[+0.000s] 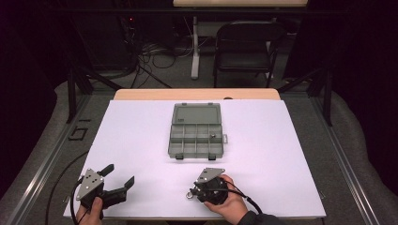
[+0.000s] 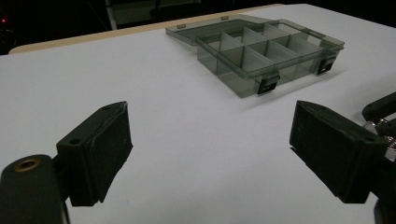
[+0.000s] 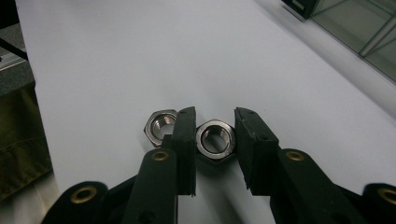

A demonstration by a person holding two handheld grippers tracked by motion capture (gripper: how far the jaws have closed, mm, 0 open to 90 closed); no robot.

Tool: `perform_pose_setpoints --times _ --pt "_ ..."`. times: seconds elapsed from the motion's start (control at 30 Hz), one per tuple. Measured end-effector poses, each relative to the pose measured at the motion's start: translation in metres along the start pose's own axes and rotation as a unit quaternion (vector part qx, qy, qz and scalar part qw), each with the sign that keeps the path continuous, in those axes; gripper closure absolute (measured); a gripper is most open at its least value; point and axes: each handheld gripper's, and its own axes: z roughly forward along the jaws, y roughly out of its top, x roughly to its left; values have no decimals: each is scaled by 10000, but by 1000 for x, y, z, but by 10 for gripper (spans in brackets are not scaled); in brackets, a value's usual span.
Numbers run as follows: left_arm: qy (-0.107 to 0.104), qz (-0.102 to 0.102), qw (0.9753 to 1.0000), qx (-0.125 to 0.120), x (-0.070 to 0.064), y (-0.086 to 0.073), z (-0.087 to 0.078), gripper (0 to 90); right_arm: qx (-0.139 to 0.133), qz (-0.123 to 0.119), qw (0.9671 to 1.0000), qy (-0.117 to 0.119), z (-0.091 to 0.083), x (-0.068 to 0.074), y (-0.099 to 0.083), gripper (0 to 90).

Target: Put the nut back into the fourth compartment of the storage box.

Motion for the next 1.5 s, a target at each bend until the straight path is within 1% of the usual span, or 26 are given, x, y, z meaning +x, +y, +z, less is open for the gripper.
perform_pose_setpoints --times 0.03,0.07,0.1,0.17,0.2,0.3,0.33,0.43,0.7,0.73,0.77,0.8,0.87,0.9,0.93,1.0,1.1,1.17,1.3,1.4,1.5 --pt "-9 15 10000 47 0 0 -1 128 -24 6 10000 4 0 0 0 702" --pt "-3 13 10000 37 1 0 -1 128 -122 32 9999 0 0 1 0 702" --pt "-2 8 10000 38 1 0 -1 129 -8 58 10000 21 -2 0 0 702" --pt "2 0 10000 36 0 0 0 128 -81 61 9999 19 -4 0 1 703" --pt "11 -4 10000 -8 0 0 0 128 -95 64 9999 11 -6 -1 2 703" --pt "5 12 10000 36 0 0 -1 128 -139 97 9999 4 -11 -2 3 703" --pt "16 11 10000 28 0 0 -1 128 -216 120 9997 6 -12 -2 3 703" --pt "15 11 10000 8 0 0 -1 128 -245 104 9996 -8 -18 -3 4 703" --pt "16 18 10000 37 0 0 -1 128 -348 185 9992 -99 -31 -10 6 703" --pt "19 19 10000 36 0 0 -1 128 -469 200 9986 -133 -31 -11 6 703" --pt "31 7 10000 5 0 0 0 128 -391 207 9989 -121 -35 -12 7 702" --pt "34 -1 10000 2 0 0 0 128 -406 232 9988 -138 -37 -13 7 703" --pt "26 -7 10000 16 0 0 -1 128 -463 270 9984 -152 -43 -16 9 703" --pt "34 -4 10000 30 0 0 -1 128 -537 281 9981 -130 -44 -17 10 703" --pt "43 -10 10000 -4 0 0 0 128 -514 318 9981 -115 -48 -19 11 703" --pt "48 5 10000 10 -1 0 0 128 -534 359 9979 -92 -55 -22 15 703" --pt "55 0 10000 19 -1 0 0 128 -659 414 9969 -145 -63 -28 20 703" --pt "63 2 10000 20 -1 0 0 128 -693 445 9965 -159 -68 -31 21 703" --pt "58 0 10000 43 0 -1 0 128 -749 526 9956 -210 -72 -36 23 703" --pt "63 -14 10000 11 0 -1 0 128 -779 554 9950 -298 -74 -41 26 703" --pt "66 7 10000 26 -1 -1 0 128 -711 659 9949 -273 -77 -48 31 703"
